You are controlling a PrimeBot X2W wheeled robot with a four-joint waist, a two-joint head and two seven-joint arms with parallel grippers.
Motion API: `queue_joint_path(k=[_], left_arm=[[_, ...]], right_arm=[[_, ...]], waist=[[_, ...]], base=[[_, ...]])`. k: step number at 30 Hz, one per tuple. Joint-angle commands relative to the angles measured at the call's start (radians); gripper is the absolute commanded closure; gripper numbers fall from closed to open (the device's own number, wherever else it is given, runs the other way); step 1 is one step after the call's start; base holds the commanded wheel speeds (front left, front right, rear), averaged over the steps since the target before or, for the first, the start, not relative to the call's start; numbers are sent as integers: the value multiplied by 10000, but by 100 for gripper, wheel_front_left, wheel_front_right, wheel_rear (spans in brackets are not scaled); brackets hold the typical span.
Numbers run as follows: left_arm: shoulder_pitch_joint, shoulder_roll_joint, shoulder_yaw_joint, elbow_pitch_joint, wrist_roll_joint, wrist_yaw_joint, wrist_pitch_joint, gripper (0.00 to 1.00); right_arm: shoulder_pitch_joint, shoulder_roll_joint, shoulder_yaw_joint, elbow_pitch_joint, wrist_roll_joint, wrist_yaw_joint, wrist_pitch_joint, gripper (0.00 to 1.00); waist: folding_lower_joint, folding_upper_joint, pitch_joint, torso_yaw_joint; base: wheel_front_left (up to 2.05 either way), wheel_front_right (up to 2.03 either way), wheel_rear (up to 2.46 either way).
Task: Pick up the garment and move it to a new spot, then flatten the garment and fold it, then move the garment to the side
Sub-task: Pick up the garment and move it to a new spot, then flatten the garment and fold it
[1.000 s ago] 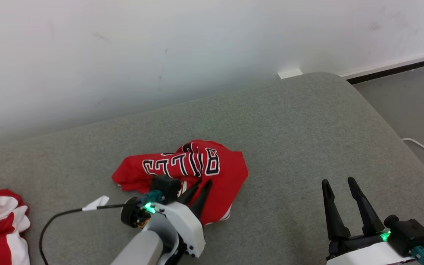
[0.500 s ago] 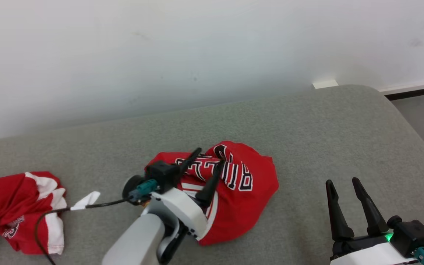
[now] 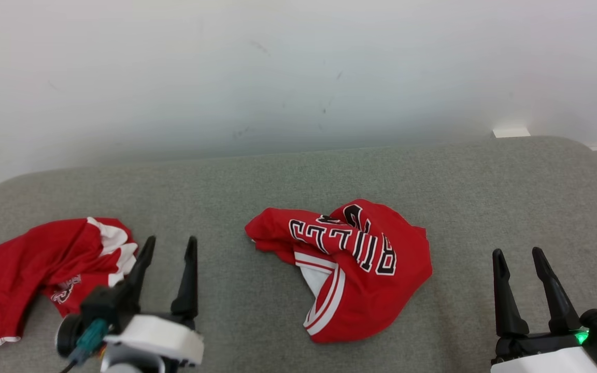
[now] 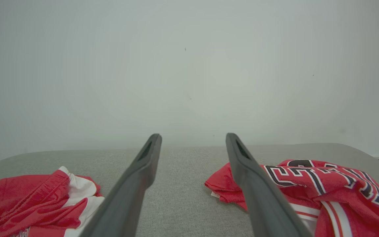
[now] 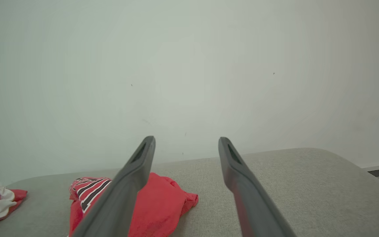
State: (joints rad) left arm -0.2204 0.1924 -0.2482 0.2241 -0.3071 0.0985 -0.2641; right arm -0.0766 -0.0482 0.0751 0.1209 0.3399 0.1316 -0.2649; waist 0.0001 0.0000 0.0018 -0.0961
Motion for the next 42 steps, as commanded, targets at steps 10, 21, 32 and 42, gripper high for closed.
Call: queue_joint_path(k=[10, 21, 32, 42], left_arm=[[1898, -878, 1299, -446, 884, -195, -4, 0], [1813, -1300, 1609, -276, 1281, -700, -4, 0], [1659, -1390, 1769, -114, 1398, -927, -5, 0], [1541, -1407, 1591, -50, 1269, -961, -5, 0]], right_arm=[[626, -40, -228, -684, -136, -18, 9, 0], [366, -40, 2, -698, -192, -18, 9, 0], [316, -38, 98, -566, -156, -18, 9, 0], [266, -38, 147, -461, -118, -18, 9, 0]], waist=[[-1, 0, 43, 183], [-1, 0, 53, 189], [-1, 0, 73, 121], [-1, 0, 74, 99]], base=[[0, 0, 0], [0, 0, 0], [0, 0, 0], [0, 0, 0]])
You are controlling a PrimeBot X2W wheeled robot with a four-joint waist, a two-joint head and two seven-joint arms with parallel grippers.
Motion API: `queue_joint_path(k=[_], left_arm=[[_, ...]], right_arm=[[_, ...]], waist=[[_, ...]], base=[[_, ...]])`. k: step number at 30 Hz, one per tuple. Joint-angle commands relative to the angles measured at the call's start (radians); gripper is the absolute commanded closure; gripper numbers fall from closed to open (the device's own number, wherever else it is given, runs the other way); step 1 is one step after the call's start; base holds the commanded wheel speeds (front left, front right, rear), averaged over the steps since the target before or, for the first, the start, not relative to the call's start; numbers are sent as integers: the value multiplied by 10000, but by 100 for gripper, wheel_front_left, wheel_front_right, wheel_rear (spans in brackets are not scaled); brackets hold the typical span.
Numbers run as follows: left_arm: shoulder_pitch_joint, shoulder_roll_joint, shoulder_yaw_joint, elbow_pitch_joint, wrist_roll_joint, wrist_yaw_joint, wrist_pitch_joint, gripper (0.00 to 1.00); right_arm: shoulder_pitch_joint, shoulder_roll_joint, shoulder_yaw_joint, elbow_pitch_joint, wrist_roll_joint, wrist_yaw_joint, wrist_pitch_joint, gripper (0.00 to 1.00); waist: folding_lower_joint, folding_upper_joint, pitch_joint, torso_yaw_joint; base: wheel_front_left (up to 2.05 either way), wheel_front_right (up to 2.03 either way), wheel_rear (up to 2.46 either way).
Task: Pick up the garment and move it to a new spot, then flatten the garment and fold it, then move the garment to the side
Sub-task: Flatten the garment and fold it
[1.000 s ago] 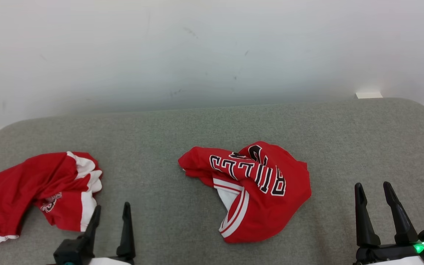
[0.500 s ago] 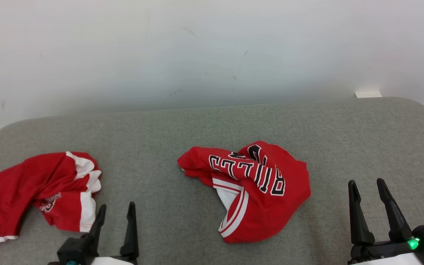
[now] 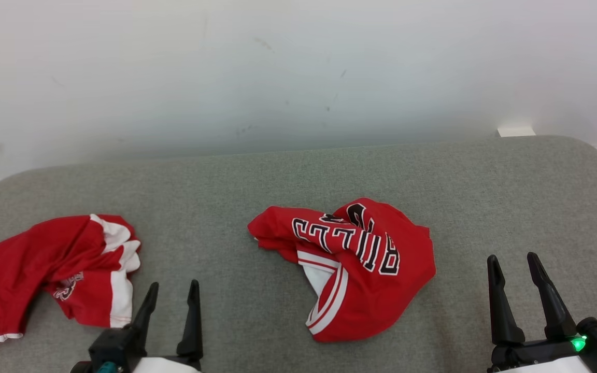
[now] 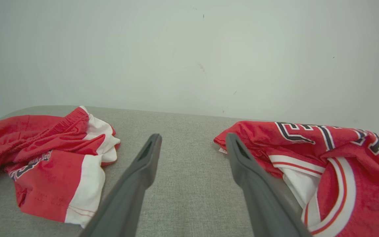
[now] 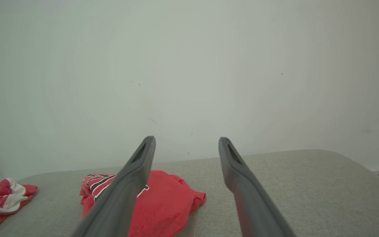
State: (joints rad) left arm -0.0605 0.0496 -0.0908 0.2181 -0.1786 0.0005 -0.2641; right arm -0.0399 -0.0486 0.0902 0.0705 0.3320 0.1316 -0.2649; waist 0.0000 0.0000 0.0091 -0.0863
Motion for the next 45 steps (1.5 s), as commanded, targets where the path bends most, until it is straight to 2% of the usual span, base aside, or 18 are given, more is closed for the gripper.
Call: queue_joint_path(k=[1, 7, 11, 17, 21, 36, 37, 38, 39, 45], left_arm=[[-65, 21, -11, 13, -34, 38, -5, 0], [-168, 20, -244, 29, -275, -60, -5, 0], [-284, 21, -679, 343, -929, -515, -5, 0], [-1040, 27, -1479, 1797, -1464, -844, 91, 0], [-1875, 31, -1909, 2855, -1745, -973, 627, 0], [-4684, 31, -2092, 6079, -3141, -1268, 2073, 0], [-4778, 31, -2157, 6222, -3181, -1283, 2095, 7], [-4870, 32, -2203, 6346, -3261, -1301, 2068, 81], [-4948, 33, -2268, 6431, -3326, -1301, 1989, 100], [-5088, 94, -2838, 6416, -3797, -1309, 1604, 100]], right_arm=[[-113, -34, 5, 52, -40, -18, 9, 0], [-157, -34, 24, 81, -67, -18, 9, 0], [-214, -34, 48, 115, -79, -18, 9, 0], [-389, -34, 157, 156, -66, -18, 9, 0], [-538, -33, 240, 178, -23, -18, 9, 0], [-898, -36, 558, 234, 326, -18, 9, 0], [-911, -33, 569, 232, 340, -18, 9, 0], [-918, -34, 563, 231, 360, -18, 9, 0], [-922, -33, 556, 237, 367, -18, 9, 0], [-740, -36, 385, 297, 334, -18, 9, 0]], waist=[[0, 0, 2, -8], [0, 0, 33, -122], [0, 0, 106, -251], [0, 0, 263, -620], [0, 0, 394, -967], [0, 0, 1017, -2208], [0, 0, 1054, -2256], [0, 0, 1076, -2290], [0, 0, 1083, -2315], [0, 0, 882, -2245]], base=[[0, 0, 0], [0, 0, 0], [0, 0, 0], [0, 0, 0], [0, 0, 0], [0, 0, 0], [0, 0, 0], [0, 0, 0], [0, 0, 0], [0, 0, 0]])
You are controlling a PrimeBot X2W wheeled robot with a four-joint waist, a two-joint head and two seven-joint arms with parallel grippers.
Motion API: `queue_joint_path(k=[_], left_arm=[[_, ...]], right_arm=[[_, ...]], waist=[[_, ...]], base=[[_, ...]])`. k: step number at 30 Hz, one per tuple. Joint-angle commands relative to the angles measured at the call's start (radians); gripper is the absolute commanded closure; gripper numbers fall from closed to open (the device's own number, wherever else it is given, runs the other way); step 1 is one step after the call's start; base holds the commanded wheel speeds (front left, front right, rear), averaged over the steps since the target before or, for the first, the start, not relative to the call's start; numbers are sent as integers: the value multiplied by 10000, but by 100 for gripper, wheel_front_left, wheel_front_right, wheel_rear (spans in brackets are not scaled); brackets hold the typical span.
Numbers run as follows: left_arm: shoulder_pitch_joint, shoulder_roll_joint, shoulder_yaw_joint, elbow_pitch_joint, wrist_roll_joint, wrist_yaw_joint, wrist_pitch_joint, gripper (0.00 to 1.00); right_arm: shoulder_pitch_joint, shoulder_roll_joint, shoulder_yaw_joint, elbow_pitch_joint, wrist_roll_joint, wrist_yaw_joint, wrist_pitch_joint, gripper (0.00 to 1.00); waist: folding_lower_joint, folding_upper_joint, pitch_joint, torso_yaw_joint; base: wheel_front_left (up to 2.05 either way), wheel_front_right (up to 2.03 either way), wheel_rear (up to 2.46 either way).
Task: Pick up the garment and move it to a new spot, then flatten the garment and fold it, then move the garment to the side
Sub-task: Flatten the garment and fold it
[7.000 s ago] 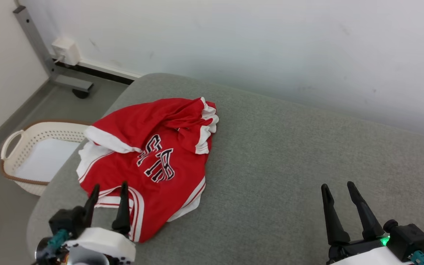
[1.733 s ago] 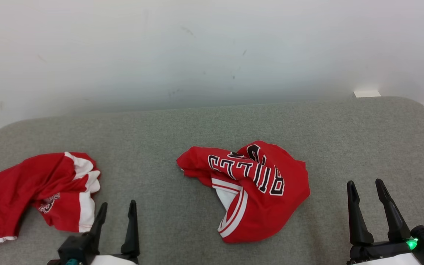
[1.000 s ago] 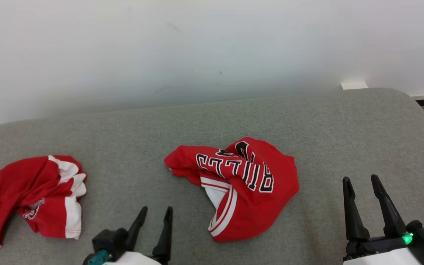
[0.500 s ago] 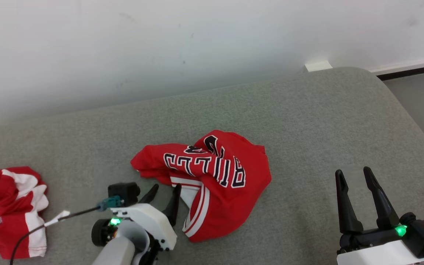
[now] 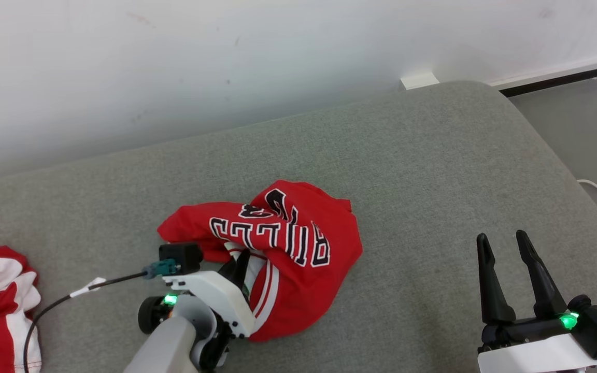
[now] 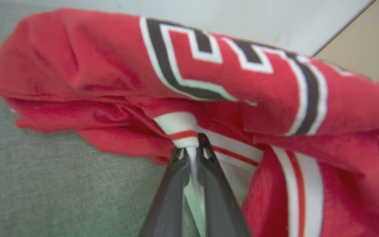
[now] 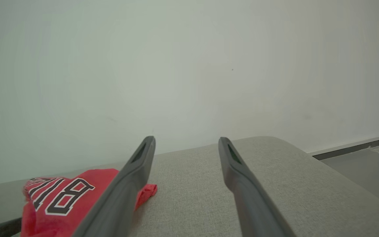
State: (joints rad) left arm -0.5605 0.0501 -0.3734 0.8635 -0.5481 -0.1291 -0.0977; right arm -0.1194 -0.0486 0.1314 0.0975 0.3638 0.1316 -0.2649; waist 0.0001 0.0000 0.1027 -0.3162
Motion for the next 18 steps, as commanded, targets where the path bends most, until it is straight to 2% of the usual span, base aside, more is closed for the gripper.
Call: queue_joint_path(k=[1, 5, 11, 12, 14, 15, 17, 18], left_arm=[[-79, 114, -94, -151, -248, -11, -86, 100], [-339, 405, -534, -855, -756, -1, 233, 100], [-1176, 1660, -915, -1482, -1154, -6, 1774, 100], [-1176, 1660, -915, -1482, -1154, -6, 1774, 100], [-1573, 2143, -968, -1611, -1367, -3, 2353, 100], [-1922, 2492, -927, -1650, -1646, 0, 2970, 100], [-2354, 2937, -906, -1499, -1710, 0, 3381, 100], [-2354, 2937, -906, -1499, -1710, 0, 3381, 100]], right_arm=[[87, -31, -57, 19, 11, -18, 9, 0], [182, -33, -196, 33, -58, -18, 9, 0], [-26, -36, -154, -87, 14, -18, 10, 0], [-26, -36, -154, -87, 14, -18, 10, 0], [-67, -39, -213, -138, 91, -18, 10, 0], [-174, -33, -234, -171, 198, -18, 10, 0], [-282, -36, -212, -198, 345, -18, 10, 0], [-282, -36, -212, -198, 345, -18, 10, 0]], waist=[[-1, 0, -106, 111], [-1, 0, -281, 452], [-1, 0, -103, 512], [-1, 0, -103, 512], [-1, 0, 64, 451], [-1, 0, 283, 347], [-1, 0, 506, 191], [-1, 0, 506, 191]], base=[[0, 0, 0], [0, 0, 0], [0, 0, 0], [0, 0, 0], [0, 0, 0], [0, 0, 0], [0, 0, 0], [0, 0, 0]])
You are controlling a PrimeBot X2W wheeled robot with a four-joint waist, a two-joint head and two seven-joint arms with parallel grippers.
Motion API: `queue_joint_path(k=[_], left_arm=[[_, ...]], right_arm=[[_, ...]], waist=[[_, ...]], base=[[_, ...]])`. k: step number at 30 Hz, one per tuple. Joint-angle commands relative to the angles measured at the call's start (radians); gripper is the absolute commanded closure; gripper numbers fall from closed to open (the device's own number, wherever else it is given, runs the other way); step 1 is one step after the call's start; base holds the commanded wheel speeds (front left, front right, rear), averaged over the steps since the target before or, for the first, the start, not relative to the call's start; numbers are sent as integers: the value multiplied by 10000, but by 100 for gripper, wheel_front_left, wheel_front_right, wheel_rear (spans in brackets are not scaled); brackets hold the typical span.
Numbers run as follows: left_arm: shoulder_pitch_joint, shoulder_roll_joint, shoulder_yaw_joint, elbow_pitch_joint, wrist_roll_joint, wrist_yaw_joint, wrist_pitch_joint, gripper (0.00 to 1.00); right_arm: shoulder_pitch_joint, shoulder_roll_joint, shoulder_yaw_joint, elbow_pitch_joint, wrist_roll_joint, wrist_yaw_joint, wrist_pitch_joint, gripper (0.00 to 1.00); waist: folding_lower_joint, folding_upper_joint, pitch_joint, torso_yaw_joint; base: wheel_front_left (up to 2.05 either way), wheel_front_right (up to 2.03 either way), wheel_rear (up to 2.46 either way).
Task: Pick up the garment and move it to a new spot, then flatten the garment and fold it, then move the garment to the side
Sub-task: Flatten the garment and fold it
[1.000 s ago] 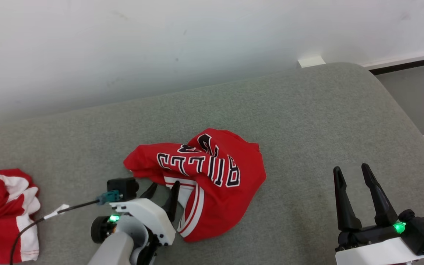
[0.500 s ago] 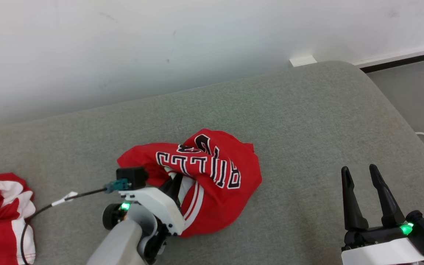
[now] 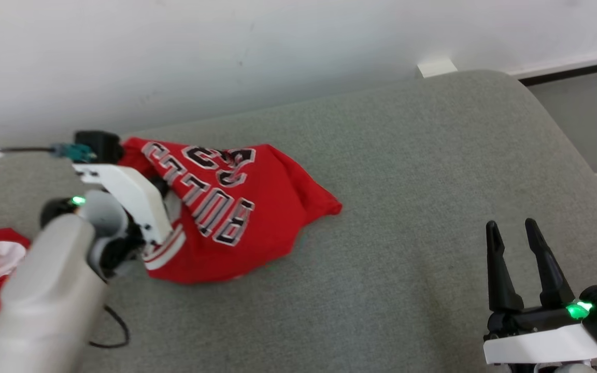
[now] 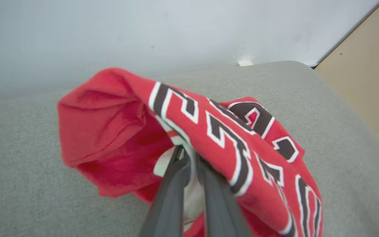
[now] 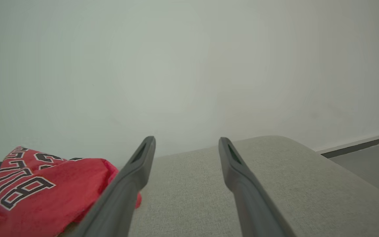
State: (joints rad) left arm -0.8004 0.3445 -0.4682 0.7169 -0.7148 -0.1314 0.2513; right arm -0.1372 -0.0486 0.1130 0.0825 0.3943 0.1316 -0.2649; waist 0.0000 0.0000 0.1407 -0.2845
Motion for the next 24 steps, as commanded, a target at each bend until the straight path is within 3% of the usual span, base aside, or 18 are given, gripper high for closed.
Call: queue_joint_path(k=[1, 6, 10, 11, 12, 13, 20, 24], left_arm=[[-140, 139, -12, 77, -17, 23, 67, 100], [-875, 520, 77, 926, -21, 49, 127, 100], [-990, 460, 77, 2008, -56, 44, 18, 100], [-975, 414, 107, 2223, -143, 37, -56, 82], [-968, 385, 93, 2390, -165, 28, -144, 30], [-946, 341, 70, 2537, -224, 20, -249, 0], [-771, 219, -723, 2202, -458, 20, -721, 0], [-307, 461, -1340, 1566, -951, 25, -659, 0]], right_arm=[[-132, -36, -24, -48, 99, -18, 10, 0], [-421, -33, 172, 16, 453, -18, 10, 0], [-627, -36, 395, 99, 629, -18, 10, 0], [-667, -36, 431, 118, 627, -18, 8, 0], [-679, -38, 446, 138, 634, -18, 8, 0], [-673, -38, 441, 166, 619, -18, 8, 0], [-440, -38, 272, 350, 114, -18, 10, 0], [-210, -33, 157, 441, -174, -18, 10, 0]], waist=[[0, 0, 229, -205], [0, 0, 707, -625], [0, 0, 905, -888], [0, 0, 917, -925], [0, 0, 908, -937], [0, 0, 876, -924], [0, 0, 243, -139], [0, 0, -244, 505]], base=[[0, 0, 0], [0, 0, 0], [0, 0, 0], [0, 0, 0], [0, 0, 0], [0, 0, 0], [0, 0, 0], [0, 0, 0]])
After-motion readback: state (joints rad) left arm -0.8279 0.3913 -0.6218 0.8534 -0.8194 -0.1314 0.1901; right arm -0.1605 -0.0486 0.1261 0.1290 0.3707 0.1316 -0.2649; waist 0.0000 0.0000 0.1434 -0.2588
